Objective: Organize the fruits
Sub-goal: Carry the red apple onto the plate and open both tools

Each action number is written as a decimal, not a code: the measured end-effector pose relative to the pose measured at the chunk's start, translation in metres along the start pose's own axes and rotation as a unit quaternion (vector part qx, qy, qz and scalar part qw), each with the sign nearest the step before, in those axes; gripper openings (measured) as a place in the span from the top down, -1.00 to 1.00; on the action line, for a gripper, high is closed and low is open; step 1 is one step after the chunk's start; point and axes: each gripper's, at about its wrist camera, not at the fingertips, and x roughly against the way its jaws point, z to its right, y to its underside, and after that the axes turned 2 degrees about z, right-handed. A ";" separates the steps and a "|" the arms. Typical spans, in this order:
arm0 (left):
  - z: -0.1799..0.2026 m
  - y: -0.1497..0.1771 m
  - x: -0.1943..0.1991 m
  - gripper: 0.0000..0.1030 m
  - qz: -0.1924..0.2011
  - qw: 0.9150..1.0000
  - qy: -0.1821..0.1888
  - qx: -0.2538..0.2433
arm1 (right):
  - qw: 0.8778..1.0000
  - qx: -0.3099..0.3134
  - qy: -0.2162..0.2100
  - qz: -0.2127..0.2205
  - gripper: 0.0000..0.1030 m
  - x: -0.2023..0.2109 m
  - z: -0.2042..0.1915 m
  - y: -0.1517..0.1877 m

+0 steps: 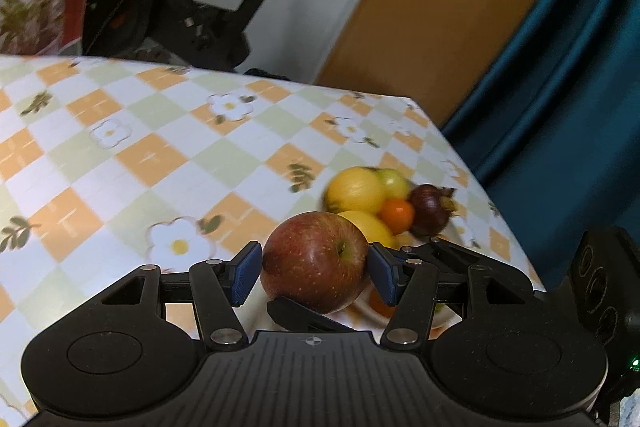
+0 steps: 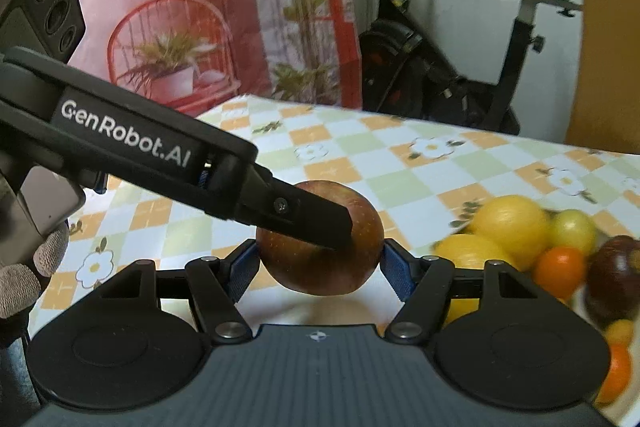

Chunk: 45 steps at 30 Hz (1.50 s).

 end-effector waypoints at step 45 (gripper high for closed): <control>0.093 -0.018 -0.094 -0.19 -0.031 0.997 0.018 -0.071 | 0.992 -0.066 0.108 0.006 -0.34 0.063 0.098 0.023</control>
